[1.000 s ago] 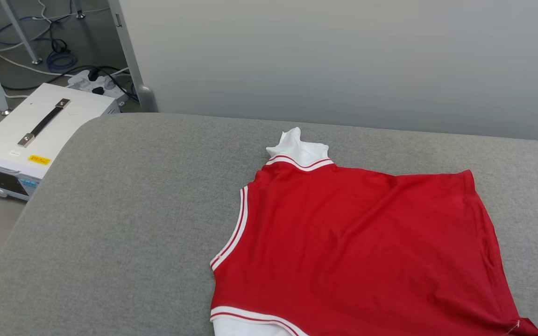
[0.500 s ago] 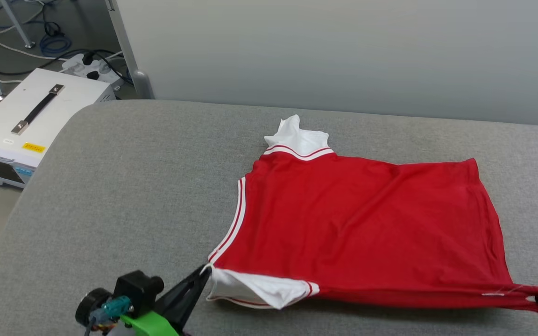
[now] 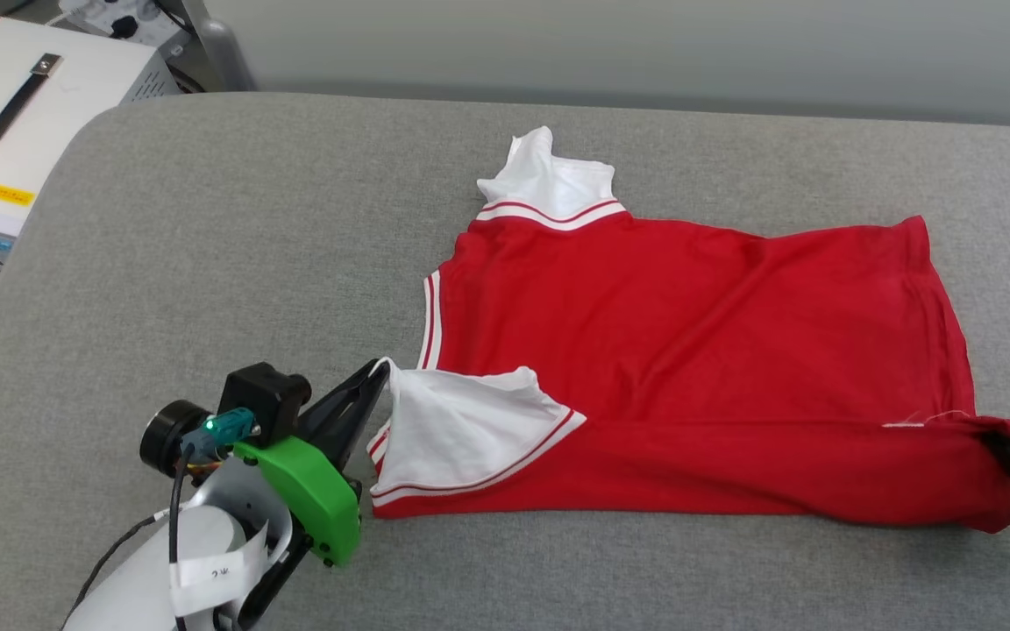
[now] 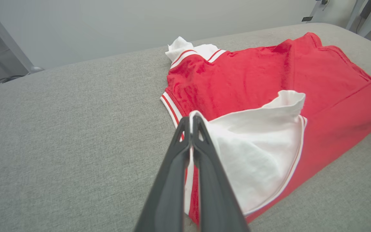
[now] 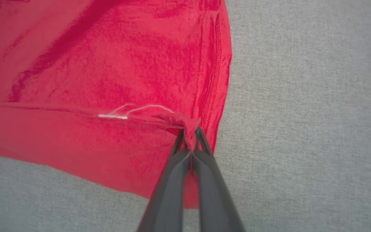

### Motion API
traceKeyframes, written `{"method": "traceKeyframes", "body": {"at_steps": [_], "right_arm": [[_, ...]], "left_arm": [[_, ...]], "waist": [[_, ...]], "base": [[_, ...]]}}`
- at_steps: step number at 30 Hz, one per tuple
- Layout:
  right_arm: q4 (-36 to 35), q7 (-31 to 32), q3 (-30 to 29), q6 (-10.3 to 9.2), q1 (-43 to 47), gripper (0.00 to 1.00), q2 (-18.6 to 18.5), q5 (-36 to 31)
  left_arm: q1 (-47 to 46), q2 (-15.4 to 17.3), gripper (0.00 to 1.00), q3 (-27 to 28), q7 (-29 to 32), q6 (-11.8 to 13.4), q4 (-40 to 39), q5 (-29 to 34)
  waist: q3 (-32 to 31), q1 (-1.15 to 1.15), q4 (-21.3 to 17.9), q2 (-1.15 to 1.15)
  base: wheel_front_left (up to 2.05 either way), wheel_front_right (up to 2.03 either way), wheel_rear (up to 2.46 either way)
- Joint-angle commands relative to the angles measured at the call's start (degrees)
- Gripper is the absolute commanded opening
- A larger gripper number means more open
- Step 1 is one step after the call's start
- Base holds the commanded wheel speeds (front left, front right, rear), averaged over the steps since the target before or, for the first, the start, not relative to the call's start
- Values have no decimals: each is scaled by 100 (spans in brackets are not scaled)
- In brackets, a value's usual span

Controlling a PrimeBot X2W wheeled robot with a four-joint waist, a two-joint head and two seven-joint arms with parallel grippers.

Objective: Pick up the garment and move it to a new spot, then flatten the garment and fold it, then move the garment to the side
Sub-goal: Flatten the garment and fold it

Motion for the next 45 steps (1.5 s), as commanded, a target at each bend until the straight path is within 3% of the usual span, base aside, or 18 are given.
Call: {"method": "traceKeyframes", "body": {"at_steps": [1,13,14,15,16,26,36,40,45], "right_arm": [[118,20,62,-46,-190,0,-20,-43],[1068,-88,657,-46,-981,0,-65,-130],[1143,-87,679,-46,-1008,0,-65,-134],[1221,-108,702,-46,-1041,13,-72,-157],[1265,-159,720,-46,-1069,100,-81,-192],[1449,-800,698,-46,-1050,100,-57,-103],[872,-1246,419,-46,-368,100,-62,-223],[597,-1092,122,-46,-10,100,113,-507],[193,-722,-208,-46,345,100,509,-743]], "left_arm": [[-198,-66,0,-7,-14,-53,140,92],[-921,-663,0,-333,-140,-271,1806,322],[-951,-701,46,-346,-186,-283,1903,333],[-986,-745,100,-357,-254,-287,2020,353],[-1011,-780,100,-366,-301,-292,2110,362],[-953,-1049,100,-49,-927,-112,2641,172],[6,-1038,100,680,-1075,245,1832,-376],[519,-914,100,694,-814,360,1284,-595],[1048,-810,100,580,-24,644,641,-915]], "waist": [[290,0,-76,0],[605,0,-86,0],[605,0,-82,0],[598,0,-75,0],[589,0,-71,0],[100,0,-26,0],[-357,0,-34,0],[-393,0,-41,0],[-368,0,-48,0]], "base": [[0,0,0],[0,0,0],[0,0,0],[0,0,0],[0,0,0],[0,0,0],[0,0,0],[0,0,0],[0,0,0]]}}
